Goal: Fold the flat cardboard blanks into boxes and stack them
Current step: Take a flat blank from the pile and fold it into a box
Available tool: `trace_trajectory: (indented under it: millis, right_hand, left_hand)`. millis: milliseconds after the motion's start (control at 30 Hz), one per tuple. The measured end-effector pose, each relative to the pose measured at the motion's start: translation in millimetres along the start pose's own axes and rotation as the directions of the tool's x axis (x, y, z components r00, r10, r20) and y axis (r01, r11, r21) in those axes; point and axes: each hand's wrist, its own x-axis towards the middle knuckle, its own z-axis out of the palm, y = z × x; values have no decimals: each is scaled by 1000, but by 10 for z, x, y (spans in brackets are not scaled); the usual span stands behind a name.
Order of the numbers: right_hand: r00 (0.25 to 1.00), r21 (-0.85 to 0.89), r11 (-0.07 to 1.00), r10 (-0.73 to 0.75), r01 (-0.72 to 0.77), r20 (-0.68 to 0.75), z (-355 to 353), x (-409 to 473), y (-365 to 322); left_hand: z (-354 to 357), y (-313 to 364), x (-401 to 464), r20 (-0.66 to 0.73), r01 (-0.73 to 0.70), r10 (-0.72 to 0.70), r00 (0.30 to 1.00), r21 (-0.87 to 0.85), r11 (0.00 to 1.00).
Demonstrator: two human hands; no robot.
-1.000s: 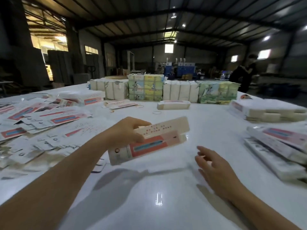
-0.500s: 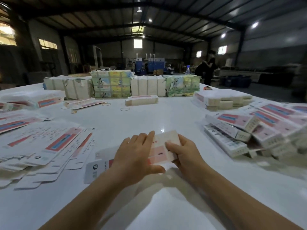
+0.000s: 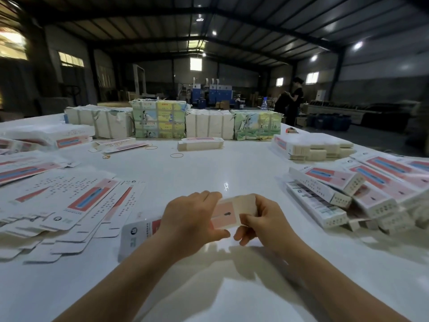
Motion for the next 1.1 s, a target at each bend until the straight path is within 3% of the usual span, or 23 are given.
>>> trace_trajectory:
  millis: [133, 333, 467, 533, 633, 733, 967, 1100]
  right_hand:
    - [1000, -14, 1000, -20, 20, 15, -14, 28, -63]
    - [998, 28, 999, 25, -24, -57, -131, 54, -70]
    - [995, 47, 999, 21, -16, -96, -91, 43, -44]
    - [960, -35, 998, -59, 52, -274, -71, 29, -27]
    - [823, -334, 922, -342, 199, -454, -53, -20, -12]
    - [801, -443, 857, -450, 263, -395, 71, -59, -1]
    - [897, -410, 878, -366, 245, -249, 214, -73, -7]
    - [904, -450, 850, -387, 274, -181, 198, -95, -29]
  left_hand:
    - [14, -34, 1, -20, -18, 19, 1000, 6, 1000]
    - [22, -223, -76, 163, 74, -81, 983, 49, 996]
    - [-20, -299, -90, 173, 126, -126, 977, 12, 992]
    - [-38, -320, -82, 130, 161, -162, 978, 15, 987]
    - [-65, -357, -91, 109, 225, -224, 969, 0, 974]
    - [-82, -361, -101, 119, 272, -268, 956, -12, 962]
    - [-82, -311, -105, 200, 267, -256, 946, -30, 963]
    - [-51, -274, -112, 215, 247, -232, 949, -42, 968]
